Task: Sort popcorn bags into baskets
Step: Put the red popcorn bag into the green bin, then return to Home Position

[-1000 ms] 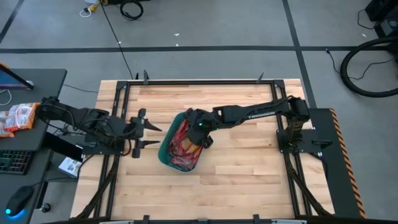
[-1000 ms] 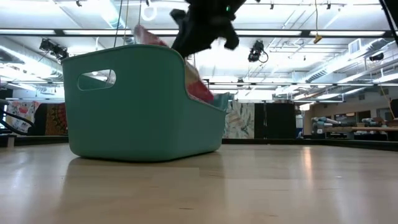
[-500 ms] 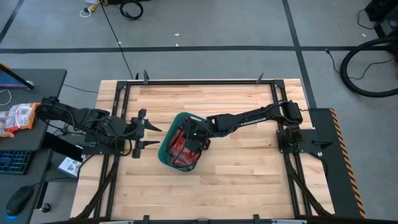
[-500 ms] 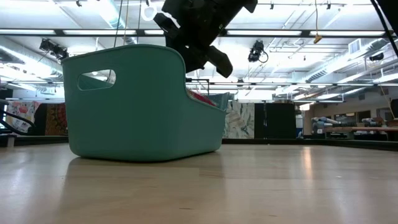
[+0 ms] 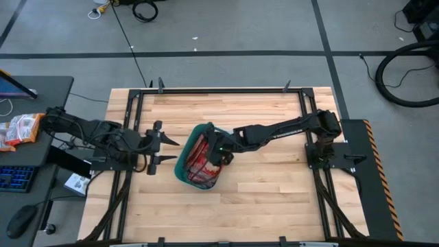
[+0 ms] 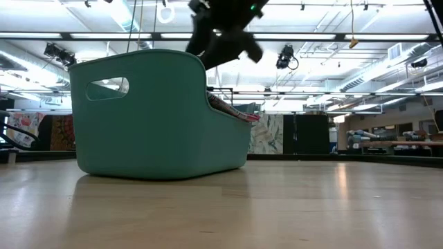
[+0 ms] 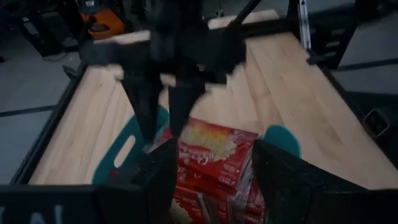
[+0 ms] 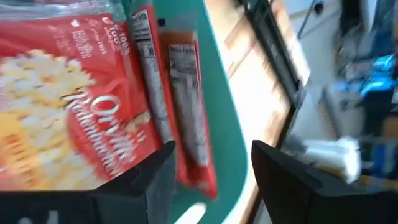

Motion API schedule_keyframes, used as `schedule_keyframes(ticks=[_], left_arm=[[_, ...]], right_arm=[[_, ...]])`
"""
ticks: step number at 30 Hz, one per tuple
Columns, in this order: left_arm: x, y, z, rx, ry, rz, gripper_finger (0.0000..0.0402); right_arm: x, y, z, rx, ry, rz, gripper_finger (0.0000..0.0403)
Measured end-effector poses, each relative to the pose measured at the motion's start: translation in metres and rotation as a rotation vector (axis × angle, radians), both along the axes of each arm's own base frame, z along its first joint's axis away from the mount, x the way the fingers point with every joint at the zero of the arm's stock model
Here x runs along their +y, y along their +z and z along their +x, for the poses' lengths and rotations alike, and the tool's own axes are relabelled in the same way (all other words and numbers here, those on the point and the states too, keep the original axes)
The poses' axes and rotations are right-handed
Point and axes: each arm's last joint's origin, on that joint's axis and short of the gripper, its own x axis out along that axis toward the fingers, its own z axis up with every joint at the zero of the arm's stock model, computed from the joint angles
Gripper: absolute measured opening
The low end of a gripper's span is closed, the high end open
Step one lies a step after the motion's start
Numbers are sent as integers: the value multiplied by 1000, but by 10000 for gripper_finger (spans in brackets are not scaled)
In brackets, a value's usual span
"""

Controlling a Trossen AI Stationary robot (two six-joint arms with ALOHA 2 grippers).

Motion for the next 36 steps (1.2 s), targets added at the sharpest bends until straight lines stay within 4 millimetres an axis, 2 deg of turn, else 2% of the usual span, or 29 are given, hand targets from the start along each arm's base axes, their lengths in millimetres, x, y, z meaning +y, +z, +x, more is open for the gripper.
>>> schedule_keyframes(ticks=[3, 5, 9, 13, 18, 24, 29, 33, 36], left_arm=[[-1, -8, 2, 24, 0, 7, 208], [-1, -12, 4, 30, 6, -1, 208], [-2, -16, 7, 46, 17, 9, 208], [-2, -14, 8, 31, 15, 18, 208], [-2, -13, 9, 17, 12, 20, 208], [-3, -12, 9, 2, 12, 15, 208], [-3, -12, 9, 1, 12, 15, 208], [-3, -12, 9, 2, 12, 16, 208], [-3, -12, 9, 3, 12, 15, 208]], right_arm=[[0, 9, -13, 31, -55, 96, 210], [2, 9, -21, 88, -72, 144, 207], [16, -7, -28, 202, -103, 169, 199], [30, -21, -34, 244, -113, 151, 192], [31, -38, -38, 258, -131, 146, 188], [14, -57, -32, 184, -92, 131, 187], [-12, -67, -26, 129, -43, 41, 187], [-26, -61, -21, 55, -105, -26, 187], [-24, -52, -24, 26, -120, -51, 187]])
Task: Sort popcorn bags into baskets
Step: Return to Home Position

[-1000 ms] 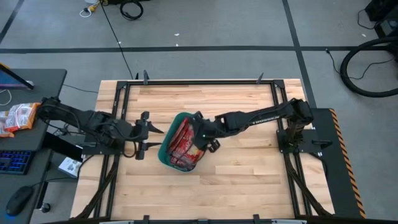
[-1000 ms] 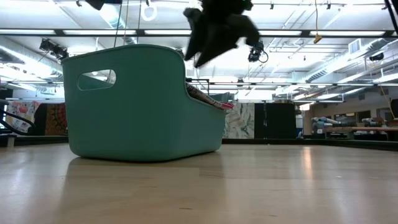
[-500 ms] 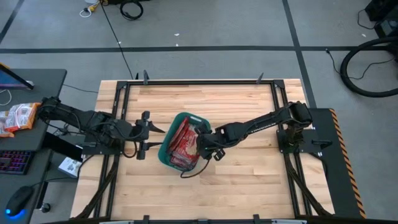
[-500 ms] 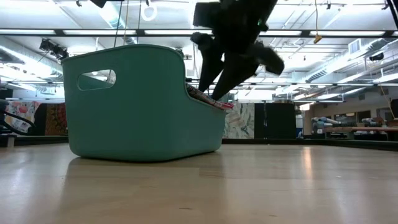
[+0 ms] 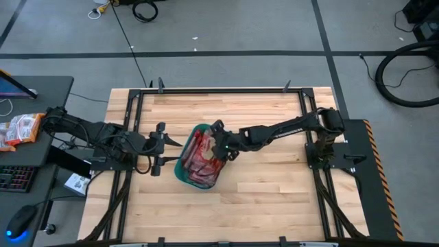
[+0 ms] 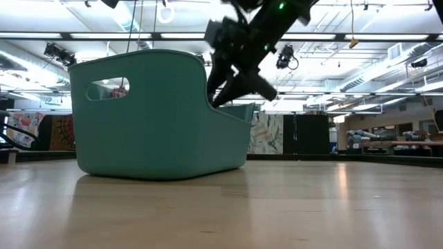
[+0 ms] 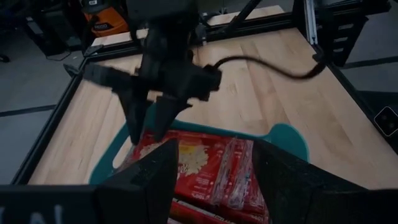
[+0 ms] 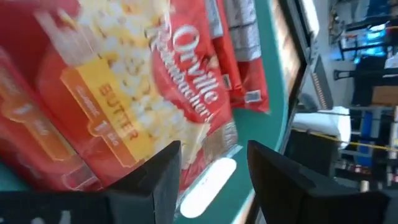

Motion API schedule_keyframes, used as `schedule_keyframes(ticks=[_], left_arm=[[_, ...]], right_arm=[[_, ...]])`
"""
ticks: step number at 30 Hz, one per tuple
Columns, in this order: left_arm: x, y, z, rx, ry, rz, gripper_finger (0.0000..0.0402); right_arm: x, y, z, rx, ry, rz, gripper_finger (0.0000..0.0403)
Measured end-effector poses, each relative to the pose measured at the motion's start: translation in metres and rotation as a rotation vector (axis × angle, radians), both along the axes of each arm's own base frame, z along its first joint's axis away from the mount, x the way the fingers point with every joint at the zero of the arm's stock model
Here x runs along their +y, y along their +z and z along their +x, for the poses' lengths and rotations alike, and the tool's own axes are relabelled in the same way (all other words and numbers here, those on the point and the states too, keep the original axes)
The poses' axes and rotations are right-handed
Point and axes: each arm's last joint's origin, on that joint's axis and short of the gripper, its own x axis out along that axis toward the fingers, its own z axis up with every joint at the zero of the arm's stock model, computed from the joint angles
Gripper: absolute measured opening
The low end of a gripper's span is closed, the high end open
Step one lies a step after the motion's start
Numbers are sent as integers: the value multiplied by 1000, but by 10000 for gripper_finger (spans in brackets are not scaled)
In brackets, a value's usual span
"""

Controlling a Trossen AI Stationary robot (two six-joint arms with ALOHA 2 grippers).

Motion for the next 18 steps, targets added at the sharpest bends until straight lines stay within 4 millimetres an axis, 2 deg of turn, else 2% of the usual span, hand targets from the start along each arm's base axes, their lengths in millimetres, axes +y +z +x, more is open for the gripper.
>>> schedule_keyframes(ticks=[5, 8, 13, 18], left_arm=[[0, 0, 0, 0, -1, 2, 208], [0, 0, 1, 2, -9, 32, 208], [-1, 2, 2, -20, -12, 39, 208], [0, 3, 3, -38, 9, 48, 208]], right_arm=[[14, 13, -8, -17, -20, -33, 187], [25, 28, -16, -81, -80, -34, 187], [39, 57, -38, -213, -218, 100, 187], [38, 83, -72, -270, -382, 265, 184]])
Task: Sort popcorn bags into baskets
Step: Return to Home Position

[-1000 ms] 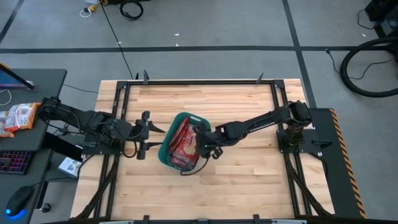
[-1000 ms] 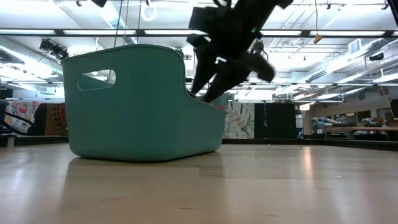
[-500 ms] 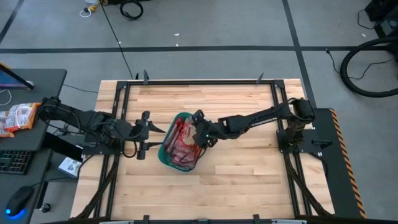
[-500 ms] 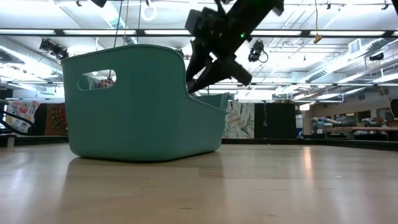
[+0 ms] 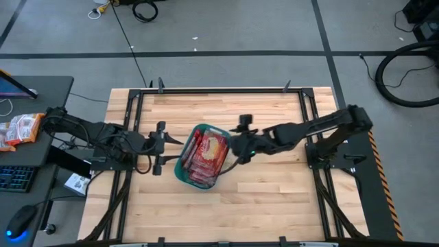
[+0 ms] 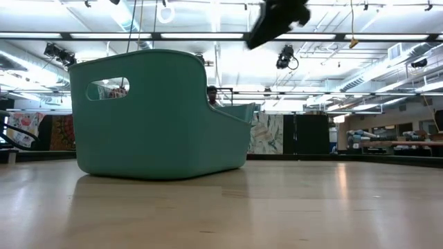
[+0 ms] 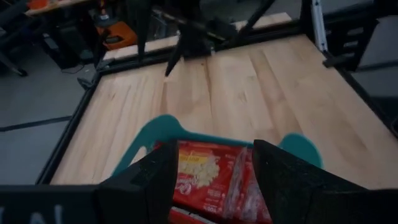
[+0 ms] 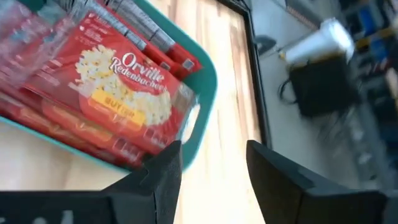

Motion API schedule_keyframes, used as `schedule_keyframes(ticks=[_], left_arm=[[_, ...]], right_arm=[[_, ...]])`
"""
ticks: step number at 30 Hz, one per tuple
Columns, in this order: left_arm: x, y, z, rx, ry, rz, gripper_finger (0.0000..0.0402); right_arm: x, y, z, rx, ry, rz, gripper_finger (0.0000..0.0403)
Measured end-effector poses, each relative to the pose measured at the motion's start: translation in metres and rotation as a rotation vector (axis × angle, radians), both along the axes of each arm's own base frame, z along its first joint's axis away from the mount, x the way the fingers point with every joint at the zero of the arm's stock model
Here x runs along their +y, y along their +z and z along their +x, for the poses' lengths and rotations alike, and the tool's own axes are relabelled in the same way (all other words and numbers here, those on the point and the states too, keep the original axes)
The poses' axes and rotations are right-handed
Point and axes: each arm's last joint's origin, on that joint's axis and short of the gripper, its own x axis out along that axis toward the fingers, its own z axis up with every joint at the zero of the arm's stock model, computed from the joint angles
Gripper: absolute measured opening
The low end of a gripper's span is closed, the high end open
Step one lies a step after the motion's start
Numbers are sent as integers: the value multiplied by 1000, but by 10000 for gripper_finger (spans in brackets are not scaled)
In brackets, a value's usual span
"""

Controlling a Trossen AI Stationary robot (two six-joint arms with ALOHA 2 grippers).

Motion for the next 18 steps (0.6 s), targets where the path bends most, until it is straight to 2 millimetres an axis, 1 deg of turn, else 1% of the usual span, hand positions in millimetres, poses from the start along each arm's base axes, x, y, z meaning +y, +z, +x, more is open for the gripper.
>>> schedule_keyframes(ticks=[2, 3, 5, 8, 10, 12, 18], left_arm=[[0, -6, 2, -29, 8, -6, 208], [-1, -13, 3, -41, 9, -2, 208], [-1, -27, 6, -52, 5, 9, 208], [0, -42, 7, -64, 17, 16, 208], [3, -48, 6, -72, 34, 15, 208], [7, -50, 5, -107, 53, 3, 208], [24, -66, -6, -192, 74, -41, 208]], right_arm=[[0, 4, -14, -37, -44, 58, 181], [0, 4, -21, -56, -57, 81, 179], [2, -1, -34, -88, -72, 117, 175], [3, -10, -53, -146, -84, 168, 171], [4, -15, -64, -202, -92, 210, 170], [5, -20, -74, -255, -96, 251, 170], [6, -28, -97, -421, -74, 339, 170]])
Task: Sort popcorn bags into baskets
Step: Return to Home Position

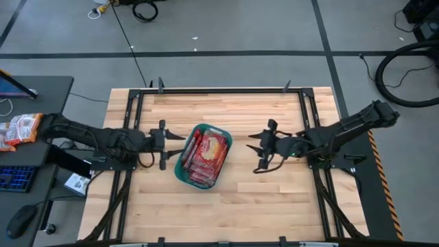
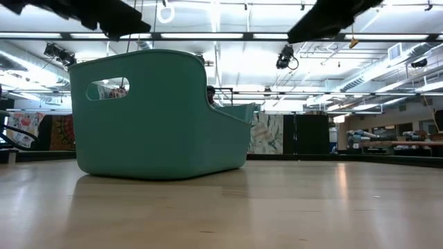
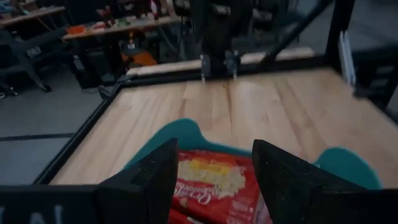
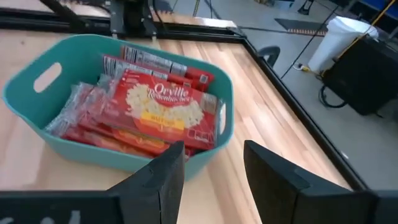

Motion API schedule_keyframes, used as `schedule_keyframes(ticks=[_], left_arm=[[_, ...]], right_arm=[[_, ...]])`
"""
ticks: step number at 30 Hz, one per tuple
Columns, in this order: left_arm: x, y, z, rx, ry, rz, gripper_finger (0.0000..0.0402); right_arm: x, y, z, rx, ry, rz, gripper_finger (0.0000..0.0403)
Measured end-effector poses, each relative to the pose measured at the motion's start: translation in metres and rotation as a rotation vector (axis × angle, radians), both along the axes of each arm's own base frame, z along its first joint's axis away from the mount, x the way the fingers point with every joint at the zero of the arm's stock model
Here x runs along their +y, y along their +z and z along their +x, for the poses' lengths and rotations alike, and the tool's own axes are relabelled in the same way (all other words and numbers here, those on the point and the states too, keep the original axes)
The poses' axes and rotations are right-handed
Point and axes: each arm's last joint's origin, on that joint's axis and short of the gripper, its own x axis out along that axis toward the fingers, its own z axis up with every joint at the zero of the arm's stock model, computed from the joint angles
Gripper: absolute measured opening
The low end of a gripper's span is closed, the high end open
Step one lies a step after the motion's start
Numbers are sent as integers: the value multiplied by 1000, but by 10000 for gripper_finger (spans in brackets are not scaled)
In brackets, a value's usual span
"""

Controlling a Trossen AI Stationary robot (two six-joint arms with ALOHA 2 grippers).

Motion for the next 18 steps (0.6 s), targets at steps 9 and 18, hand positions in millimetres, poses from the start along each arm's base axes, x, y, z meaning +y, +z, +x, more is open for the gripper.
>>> schedule_keyframes(ticks=[9, 18], left_arm=[[19, -16, -23, -127, 75, -50, 208], [30, -35, -40, -220, 139, -82, 207]], right_arm=[[-11, -9, -38, -161, -33, 136, 169], [-26, -44, -69, -368, -7, 215, 169]])
